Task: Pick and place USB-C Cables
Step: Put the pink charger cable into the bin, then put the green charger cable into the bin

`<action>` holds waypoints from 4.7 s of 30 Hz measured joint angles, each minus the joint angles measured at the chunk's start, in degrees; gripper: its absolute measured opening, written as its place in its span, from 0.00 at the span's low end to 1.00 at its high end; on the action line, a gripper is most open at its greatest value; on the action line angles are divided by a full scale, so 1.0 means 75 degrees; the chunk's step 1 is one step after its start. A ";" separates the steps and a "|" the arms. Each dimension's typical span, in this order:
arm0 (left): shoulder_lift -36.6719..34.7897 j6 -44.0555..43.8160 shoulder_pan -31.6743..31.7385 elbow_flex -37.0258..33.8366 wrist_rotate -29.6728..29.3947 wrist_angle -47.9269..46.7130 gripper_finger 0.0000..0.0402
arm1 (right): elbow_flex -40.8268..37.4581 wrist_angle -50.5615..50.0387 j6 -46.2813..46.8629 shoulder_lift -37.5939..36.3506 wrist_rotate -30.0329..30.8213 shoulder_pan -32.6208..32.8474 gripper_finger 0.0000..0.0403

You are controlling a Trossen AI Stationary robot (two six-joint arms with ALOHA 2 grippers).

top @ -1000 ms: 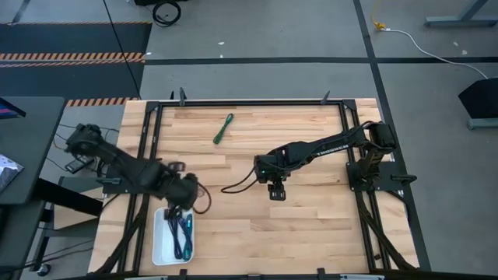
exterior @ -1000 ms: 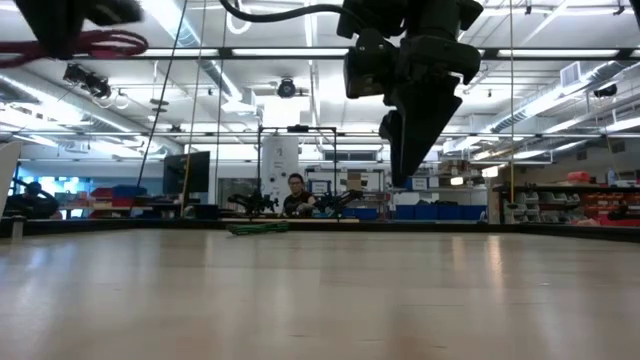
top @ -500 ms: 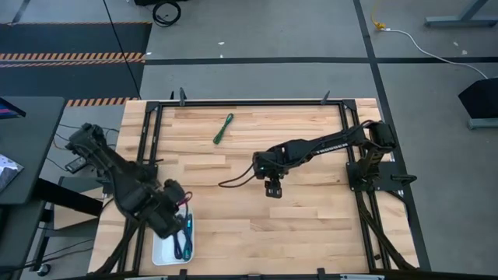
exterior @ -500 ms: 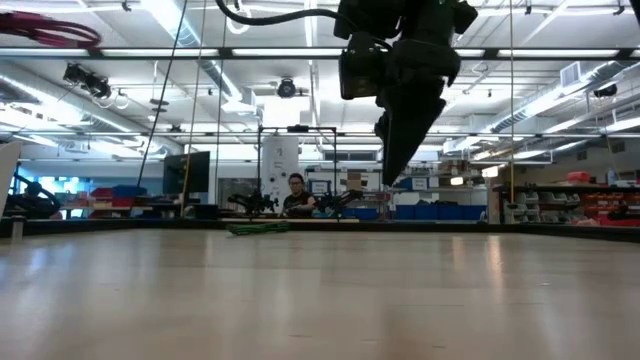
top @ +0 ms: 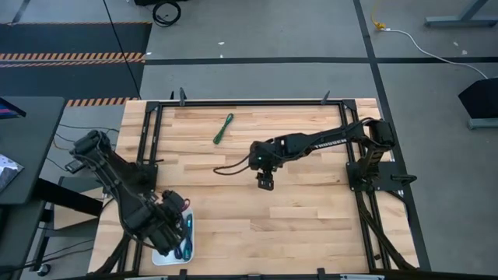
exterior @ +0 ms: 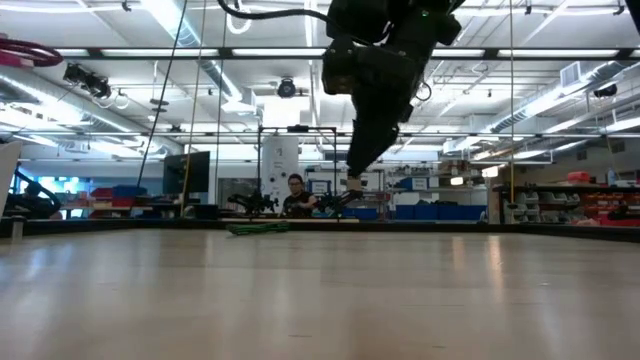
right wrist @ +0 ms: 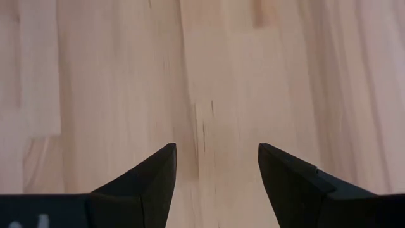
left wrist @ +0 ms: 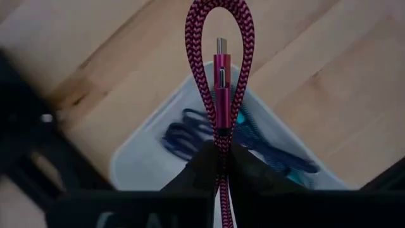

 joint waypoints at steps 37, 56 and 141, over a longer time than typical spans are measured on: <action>0.1251 -0.1570 -0.0997 0.0000 0.0750 0.0437 0.32 | 0.0000 0.0982 0.0742 0.0000 0.0671 0.0878 0.57; 0.1209 0.0602 0.0560 0.0200 -0.0074 0.1123 0.46 | 0.0000 0.1478 0.0347 0.0077 0.1805 0.0975 0.57; 0.0962 1.2283 0.5077 -0.2655 0.1098 1.1513 0.35 | 0.0723 0.1021 -0.1024 0.0067 0.1132 -0.1886 0.57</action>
